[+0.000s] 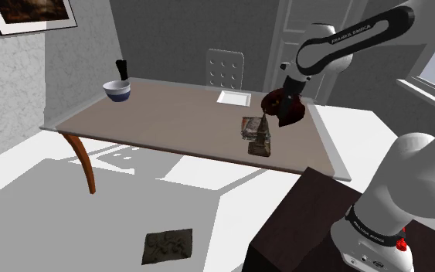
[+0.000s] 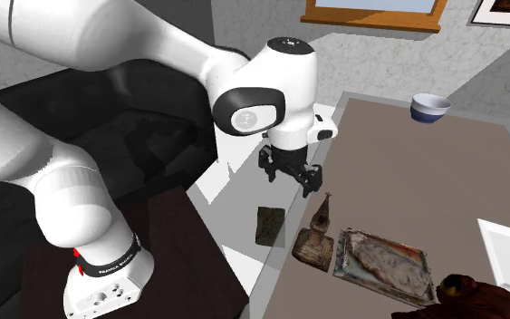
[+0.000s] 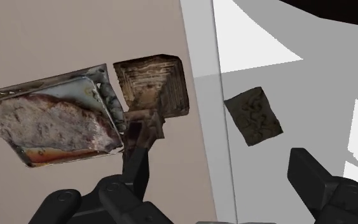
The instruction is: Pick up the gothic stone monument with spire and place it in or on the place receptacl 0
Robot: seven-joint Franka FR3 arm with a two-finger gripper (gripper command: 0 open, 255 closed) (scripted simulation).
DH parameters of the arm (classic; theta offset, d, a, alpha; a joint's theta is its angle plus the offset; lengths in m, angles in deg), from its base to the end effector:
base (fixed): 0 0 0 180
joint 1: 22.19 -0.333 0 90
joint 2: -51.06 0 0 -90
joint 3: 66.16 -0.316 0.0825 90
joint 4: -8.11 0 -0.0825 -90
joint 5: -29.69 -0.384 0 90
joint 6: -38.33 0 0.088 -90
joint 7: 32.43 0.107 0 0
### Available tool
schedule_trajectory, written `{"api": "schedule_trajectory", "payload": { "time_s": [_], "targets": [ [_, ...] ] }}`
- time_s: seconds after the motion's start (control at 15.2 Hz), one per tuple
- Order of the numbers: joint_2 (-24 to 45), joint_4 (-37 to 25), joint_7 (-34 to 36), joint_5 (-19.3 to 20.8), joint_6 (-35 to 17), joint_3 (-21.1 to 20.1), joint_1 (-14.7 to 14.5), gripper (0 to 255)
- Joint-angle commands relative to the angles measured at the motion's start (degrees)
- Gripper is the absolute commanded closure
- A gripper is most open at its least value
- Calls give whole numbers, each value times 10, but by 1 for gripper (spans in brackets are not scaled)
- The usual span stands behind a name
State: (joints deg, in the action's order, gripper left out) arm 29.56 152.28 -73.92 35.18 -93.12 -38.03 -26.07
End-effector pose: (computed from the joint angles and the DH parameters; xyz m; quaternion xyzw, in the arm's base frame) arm 0.3964 -0.1813 0.4079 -0.9792 -0.1882 -0.0755 0.0106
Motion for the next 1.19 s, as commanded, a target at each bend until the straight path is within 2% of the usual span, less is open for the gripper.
{"api": "schedule_trajectory", "payload": {
  "time_s": [0.0,0.2,0.33,0.46,0.59,1.12],
  "targets": [
    [50,-9,-53,-26,-38,32,-15,0],
    [129,-35,-142,-92,-78,74,-44,0],
    [188,-58,-213,-156,-97,94,-59,0],
    [250,-86,-289,-230,-106,101,-61,0],
    [311,-119,-361,-301,-108,90,-47,0],
    [380,-132,-421,-384,-143,48,-19,0]
  ]
}}
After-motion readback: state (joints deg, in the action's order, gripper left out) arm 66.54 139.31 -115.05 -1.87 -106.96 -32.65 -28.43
